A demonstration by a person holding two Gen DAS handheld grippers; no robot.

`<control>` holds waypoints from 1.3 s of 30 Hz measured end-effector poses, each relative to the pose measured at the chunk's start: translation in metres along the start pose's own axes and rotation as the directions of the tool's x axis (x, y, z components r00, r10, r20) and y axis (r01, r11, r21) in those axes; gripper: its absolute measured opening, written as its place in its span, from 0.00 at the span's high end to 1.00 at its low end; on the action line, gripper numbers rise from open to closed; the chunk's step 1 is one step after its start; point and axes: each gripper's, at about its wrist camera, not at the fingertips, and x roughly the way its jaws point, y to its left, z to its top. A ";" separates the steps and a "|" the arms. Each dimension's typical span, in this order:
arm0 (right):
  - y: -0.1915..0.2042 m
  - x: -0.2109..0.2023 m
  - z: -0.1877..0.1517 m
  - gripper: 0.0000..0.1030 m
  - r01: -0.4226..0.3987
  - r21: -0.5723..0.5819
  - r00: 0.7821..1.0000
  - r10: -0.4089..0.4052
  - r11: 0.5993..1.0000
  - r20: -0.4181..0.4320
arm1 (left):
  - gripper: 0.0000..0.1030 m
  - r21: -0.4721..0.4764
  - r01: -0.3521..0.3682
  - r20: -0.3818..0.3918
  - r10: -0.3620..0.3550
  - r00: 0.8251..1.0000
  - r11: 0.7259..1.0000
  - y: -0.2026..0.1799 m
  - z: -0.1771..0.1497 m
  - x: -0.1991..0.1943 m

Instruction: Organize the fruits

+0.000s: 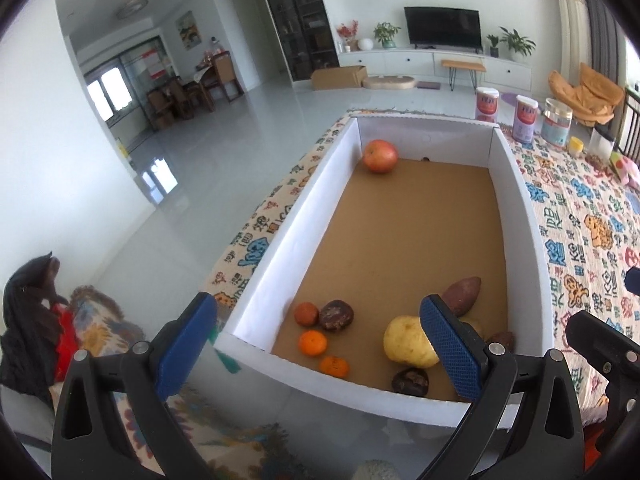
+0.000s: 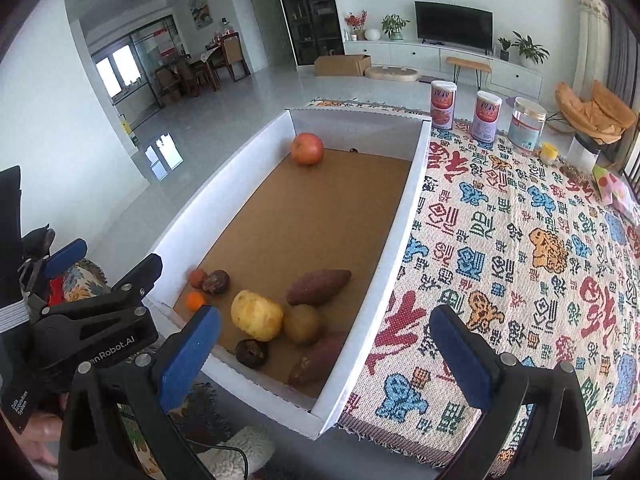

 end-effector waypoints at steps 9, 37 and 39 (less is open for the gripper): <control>0.015 0.001 0.001 0.00 0.074 -0.036 0.997 -0.074 0.997 -0.009 | 0.01 -0.030 0.068 -0.021 -0.069 0.997 0.997 0.007 -0.002 0.001; 0.033 0.000 0.009 0.00 0.189 -0.082 0.982 -0.191 0.978 -0.007 | 0.01 -0.061 0.119 -0.038 -0.121 0.992 0.991 0.012 0.000 0.008; 0.033 0.001 0.009 0.00 0.190 -0.083 0.981 -0.192 0.978 -0.009 | 0.01 -0.059 0.121 -0.041 -0.123 0.992 0.991 0.012 0.000 0.009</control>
